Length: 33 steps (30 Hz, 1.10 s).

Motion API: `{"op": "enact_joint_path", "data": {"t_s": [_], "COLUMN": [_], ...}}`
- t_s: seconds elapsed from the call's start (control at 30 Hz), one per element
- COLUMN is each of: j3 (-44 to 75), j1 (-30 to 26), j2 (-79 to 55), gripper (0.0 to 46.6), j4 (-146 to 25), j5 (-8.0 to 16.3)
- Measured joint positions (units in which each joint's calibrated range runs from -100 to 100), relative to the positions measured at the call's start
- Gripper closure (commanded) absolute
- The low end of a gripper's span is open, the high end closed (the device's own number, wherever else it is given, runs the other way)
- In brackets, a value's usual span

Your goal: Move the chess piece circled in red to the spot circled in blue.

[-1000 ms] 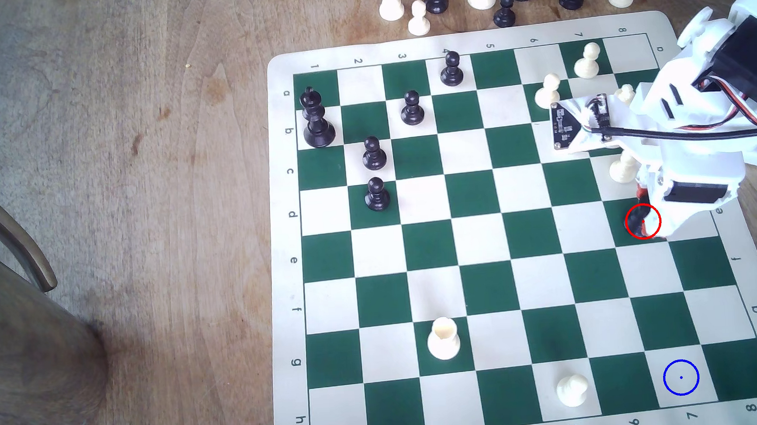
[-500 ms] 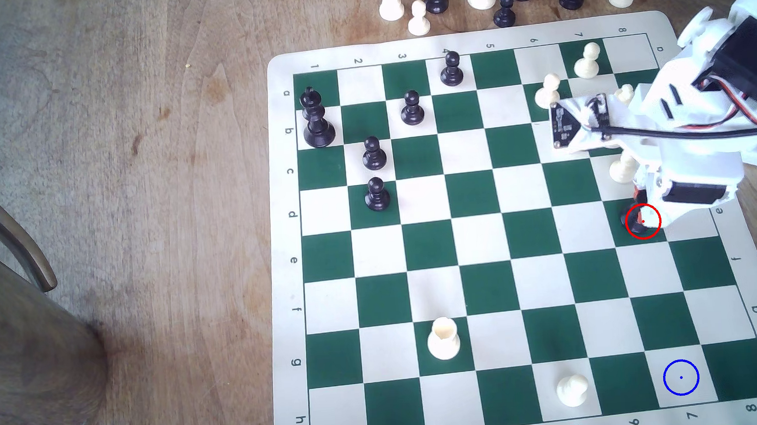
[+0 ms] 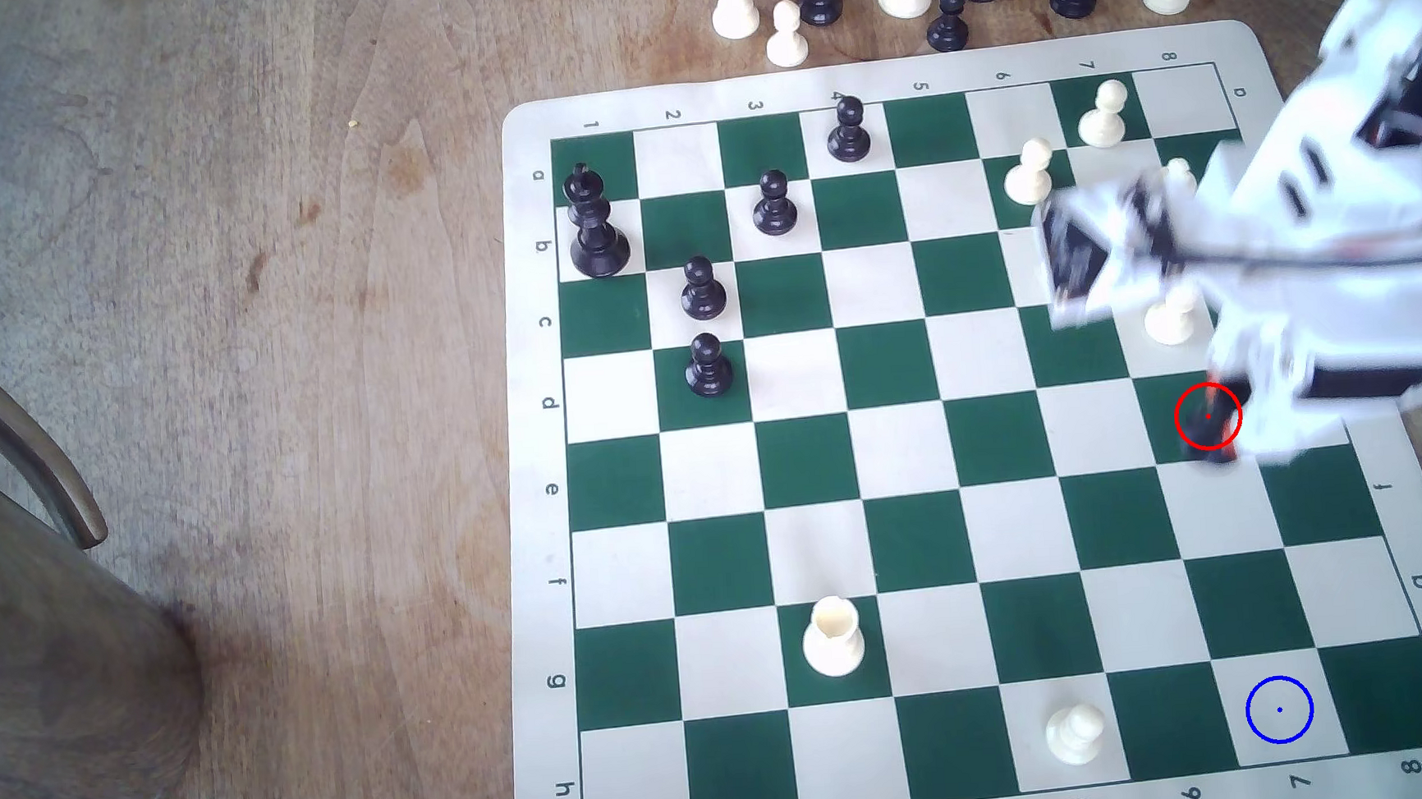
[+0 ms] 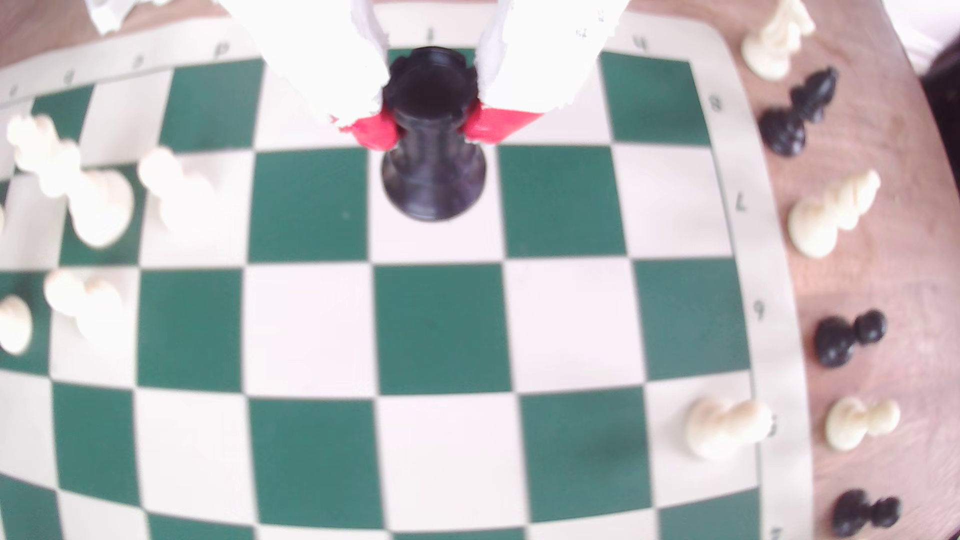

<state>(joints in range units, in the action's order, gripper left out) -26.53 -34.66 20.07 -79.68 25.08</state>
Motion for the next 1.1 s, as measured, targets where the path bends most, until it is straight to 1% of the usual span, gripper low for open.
{"op": "enact_joint_path", "data": {"t_s": [0.03,0.13,0.17,0.27,0.47,0.57,0.67,0.97,1.1], "j3": [3.16,6.78,9.31,10.66,10.85,10.30,8.68,8.50,5.51], "j1": [-1.55,-3.02,-4.28,-5.75,-10.69,-11.73,-12.91,-13.50,-14.16], "j2": [-4.86,-9.55,-12.23,-13.07,-13.07,-13.24,-14.33,-17.85,-18.68], "gripper": [46.4,46.4,46.4,46.1,46.3,46.4,46.4,46.2,46.2], "j4": [0.80,1.67,2.39,3.67,5.34,7.41,10.20,14.42,16.18], "j5": [-0.34,-0.63,-0.68,-0.68,-0.68,-0.68,-0.20,0.44,0.44]}}
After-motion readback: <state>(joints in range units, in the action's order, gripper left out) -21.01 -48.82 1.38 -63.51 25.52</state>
